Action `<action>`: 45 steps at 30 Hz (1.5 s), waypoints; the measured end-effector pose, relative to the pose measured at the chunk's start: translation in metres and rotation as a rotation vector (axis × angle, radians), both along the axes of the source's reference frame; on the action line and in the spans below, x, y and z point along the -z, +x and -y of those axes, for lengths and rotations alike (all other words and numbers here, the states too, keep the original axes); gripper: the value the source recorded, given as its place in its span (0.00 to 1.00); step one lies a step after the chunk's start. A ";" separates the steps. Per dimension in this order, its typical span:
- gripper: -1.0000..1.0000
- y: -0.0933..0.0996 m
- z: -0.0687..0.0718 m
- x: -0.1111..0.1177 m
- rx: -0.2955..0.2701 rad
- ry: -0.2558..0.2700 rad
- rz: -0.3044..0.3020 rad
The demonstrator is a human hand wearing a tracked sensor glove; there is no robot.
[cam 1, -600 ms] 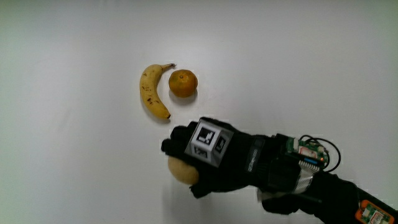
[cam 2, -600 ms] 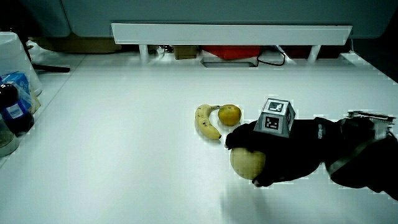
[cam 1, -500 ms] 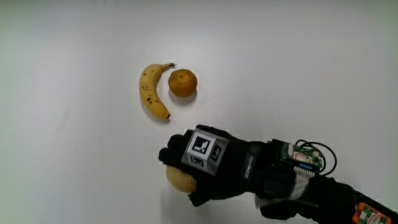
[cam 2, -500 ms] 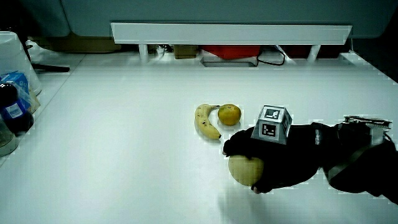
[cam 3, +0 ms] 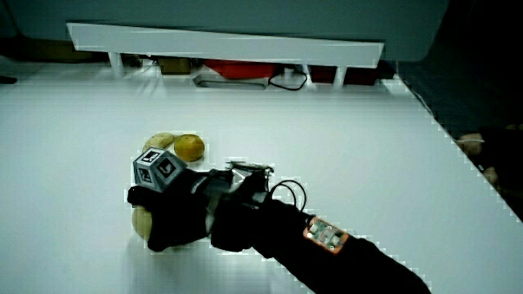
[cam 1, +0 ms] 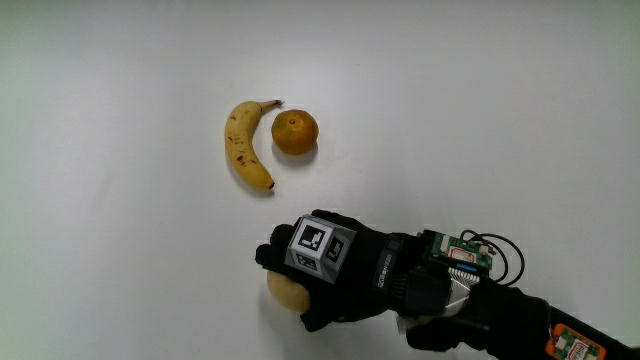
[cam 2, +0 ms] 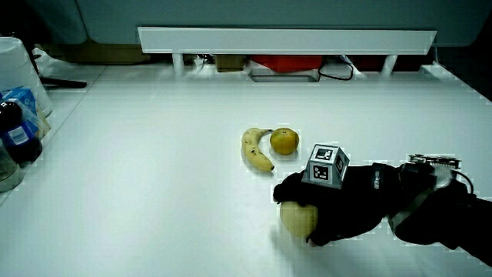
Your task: Place pear no leg
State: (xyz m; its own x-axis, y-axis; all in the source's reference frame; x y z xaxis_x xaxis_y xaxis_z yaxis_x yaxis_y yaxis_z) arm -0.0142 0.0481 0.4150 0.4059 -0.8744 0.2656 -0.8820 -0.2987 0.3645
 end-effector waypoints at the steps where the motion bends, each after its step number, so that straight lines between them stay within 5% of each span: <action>1: 0.50 0.000 0.000 -0.003 0.001 -0.010 -0.008; 16: 0.50 0.002 -0.003 -0.006 -0.008 -0.001 -0.003; 28: 0.25 0.006 -0.008 -0.008 -0.014 0.031 0.003; 34: 0.12 0.007 -0.008 -0.009 0.017 -0.011 -0.082; 40: 0.00 0.011 -0.004 0.001 0.004 -0.008 -0.053; 45: 0.00 0.016 0.001 0.004 -0.030 -0.001 -0.037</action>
